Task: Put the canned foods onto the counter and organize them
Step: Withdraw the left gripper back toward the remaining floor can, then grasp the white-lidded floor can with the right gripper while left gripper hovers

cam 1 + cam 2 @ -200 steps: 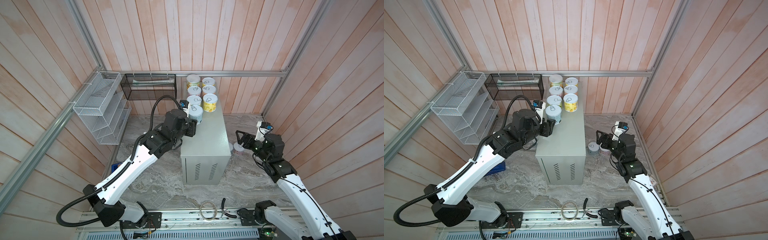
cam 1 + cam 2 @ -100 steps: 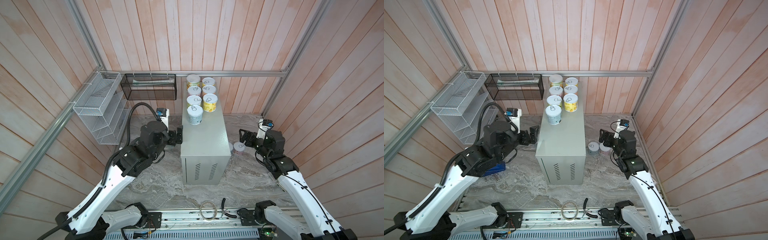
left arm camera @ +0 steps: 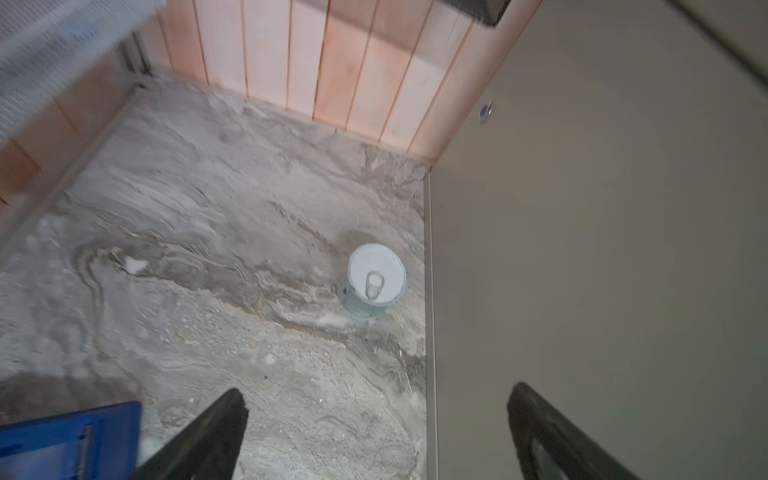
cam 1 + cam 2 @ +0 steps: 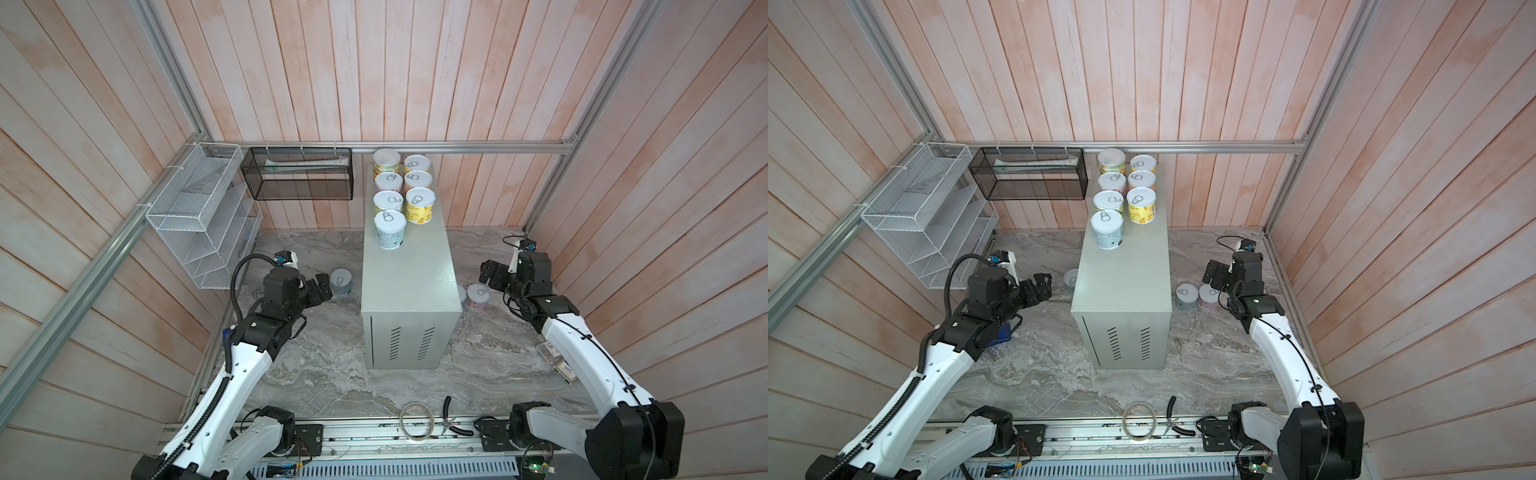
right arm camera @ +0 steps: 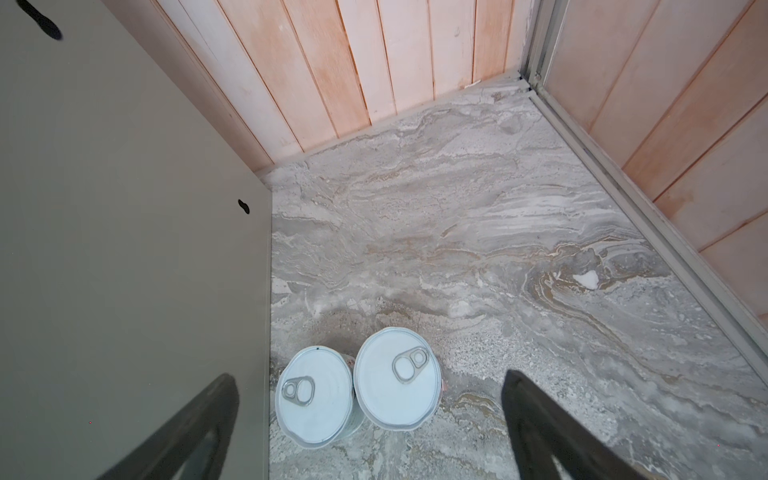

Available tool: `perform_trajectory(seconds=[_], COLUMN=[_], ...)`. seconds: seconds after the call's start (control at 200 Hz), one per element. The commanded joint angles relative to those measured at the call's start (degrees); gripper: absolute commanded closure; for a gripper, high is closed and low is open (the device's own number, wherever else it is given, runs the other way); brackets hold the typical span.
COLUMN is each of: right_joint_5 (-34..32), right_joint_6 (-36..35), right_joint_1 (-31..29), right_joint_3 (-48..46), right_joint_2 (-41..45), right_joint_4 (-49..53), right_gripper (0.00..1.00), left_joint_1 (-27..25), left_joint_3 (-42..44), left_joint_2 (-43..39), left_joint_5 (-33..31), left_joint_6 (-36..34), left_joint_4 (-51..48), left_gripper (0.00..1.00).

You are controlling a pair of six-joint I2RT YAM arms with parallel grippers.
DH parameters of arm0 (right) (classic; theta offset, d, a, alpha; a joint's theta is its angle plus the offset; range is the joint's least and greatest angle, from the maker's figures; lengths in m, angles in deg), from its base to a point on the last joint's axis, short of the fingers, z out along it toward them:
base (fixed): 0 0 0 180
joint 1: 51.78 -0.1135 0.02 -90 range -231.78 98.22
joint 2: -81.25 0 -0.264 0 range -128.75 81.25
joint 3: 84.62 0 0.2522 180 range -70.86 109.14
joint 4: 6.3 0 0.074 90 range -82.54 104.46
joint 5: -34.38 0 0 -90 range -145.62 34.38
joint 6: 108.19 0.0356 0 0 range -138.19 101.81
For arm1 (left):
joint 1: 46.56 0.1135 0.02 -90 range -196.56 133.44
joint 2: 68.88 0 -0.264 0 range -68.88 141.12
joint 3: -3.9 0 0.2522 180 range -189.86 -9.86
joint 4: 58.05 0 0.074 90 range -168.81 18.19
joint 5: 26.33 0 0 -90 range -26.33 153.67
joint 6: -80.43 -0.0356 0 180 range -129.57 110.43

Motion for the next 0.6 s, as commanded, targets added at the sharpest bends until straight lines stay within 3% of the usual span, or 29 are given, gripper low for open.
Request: perform_trajectory(seconds=[0.0,0.595], right_joint_5=[0.03,6.19], right_joint_6=[0.95,4.66], right_joint_1=[0.71,2.73], right_joint_3=[0.4,4.04], right_joint_2=[-2.33,-19.8], right_joint_4=[-2.4,-6.36], right_gripper=[0.02,0.02], left_joint_1=[0.24,0.23], left_joint_3=[1.82,5.85], left_joint_2=[1.68,5.15], left_joint_5=[4.81,8.27], left_joint_6=[2.36,1.87], left_joint_4=[9.15,13.2], left_gripper=[0.01,0.03])
